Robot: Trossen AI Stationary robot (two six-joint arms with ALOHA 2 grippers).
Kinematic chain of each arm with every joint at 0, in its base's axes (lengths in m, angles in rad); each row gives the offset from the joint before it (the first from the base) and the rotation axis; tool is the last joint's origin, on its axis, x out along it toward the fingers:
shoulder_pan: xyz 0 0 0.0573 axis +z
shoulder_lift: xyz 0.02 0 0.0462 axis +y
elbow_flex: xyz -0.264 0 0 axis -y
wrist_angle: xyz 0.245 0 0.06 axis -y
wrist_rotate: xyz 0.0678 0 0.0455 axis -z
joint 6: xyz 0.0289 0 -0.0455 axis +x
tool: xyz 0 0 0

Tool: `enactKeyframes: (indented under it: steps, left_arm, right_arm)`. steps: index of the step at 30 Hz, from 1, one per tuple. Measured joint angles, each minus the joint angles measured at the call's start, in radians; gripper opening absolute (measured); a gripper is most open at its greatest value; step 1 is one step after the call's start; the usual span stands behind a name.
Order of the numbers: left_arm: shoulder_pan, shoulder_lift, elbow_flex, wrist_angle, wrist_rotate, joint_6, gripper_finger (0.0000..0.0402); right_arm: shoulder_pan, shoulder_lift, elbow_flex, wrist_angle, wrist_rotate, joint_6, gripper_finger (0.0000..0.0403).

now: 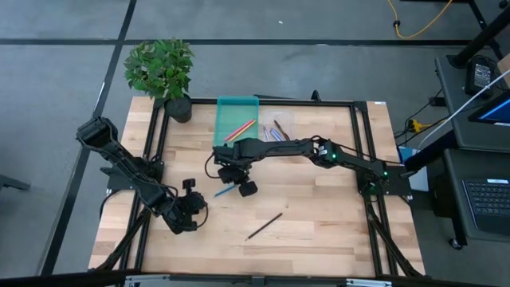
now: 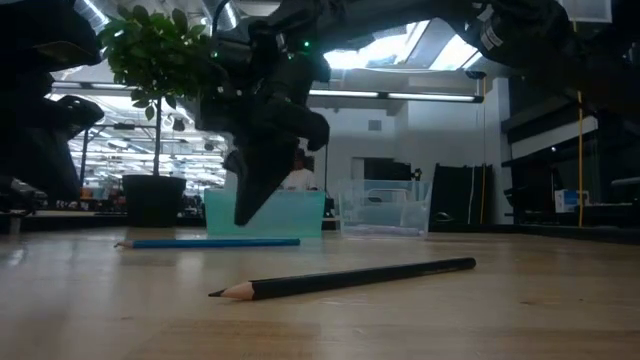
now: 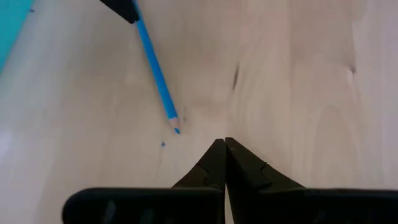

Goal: Sort pens & pencils
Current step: Put the blue pencil into the blue bin

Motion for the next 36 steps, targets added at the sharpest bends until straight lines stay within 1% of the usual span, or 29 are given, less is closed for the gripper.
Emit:
enactKeyframes:
  steps: [6,9,12,14,18,19,20,24,28,31,33,36]
  left_arm:
    - [0.000,0.000,0.000,0.000,-0.063,0.013,0.0000]
    - [0.000,0.000,0.000,0.001,-0.126,0.018,0.0000]
    - [0.008,0.002,0.000,0.006,-0.165,0.003,0.0000]
    - [0.021,0.002,0.000,0.008,-0.158,0.002,0.0000]
    - [0.062,0.002,0.000,0.012,-0.117,0.000,0.0000]
    - [0.068,0.002,0.000,0.012,-0.115,0.005,0.0000]
    - [0.073,0.002,0.000,0.009,-0.114,0.005,0.0000]
    - [0.080,0.002,0.000,-0.046,-0.114,0.006,0.0000]
    - [0.080,0.002,0.000,-0.080,-0.127,0.007,0.0000]
    - [0.082,0.002,-0.025,-0.067,-0.162,0.007,0.0000]
    - [0.082,0.002,-0.062,-0.056,-0.166,0.001,0.0000]
    - [0.088,0.002,-0.123,0.013,-0.168,-0.001,0.0000]
  right_arm:
    - [0.000,-0.027,0.003,-0.010,0.088,0.036,0.0013]
    - [-0.006,-0.056,0.003,-0.036,0.097,0.052,0.0012]
    - [-0.018,-0.083,0.004,-0.125,0.085,0.075,0.0005]
    - [-0.035,-0.092,0.004,-0.157,0.027,0.085,0.0004]
    - [-0.078,-0.100,0.004,-0.129,-0.204,0.066,0.0014]
    - [-0.089,-0.101,0.000,-0.133,-0.237,0.059,0.0020]
    - [-0.100,-0.101,-0.008,-0.133,-0.246,0.059,0.0025]
    - [-0.130,-0.101,-0.020,-0.181,-0.187,0.094,0.0037]
    - [-0.144,-0.102,-0.020,-0.192,-0.169,0.100,0.0039]
    - [-0.146,-0.120,-0.020,-0.181,-0.136,0.133,0.0036]
    - [-0.148,-0.137,-0.020,-0.149,-0.136,0.143,0.0034]
    - [-0.147,-0.157,-0.020,-0.087,-0.136,0.159,0.0034]
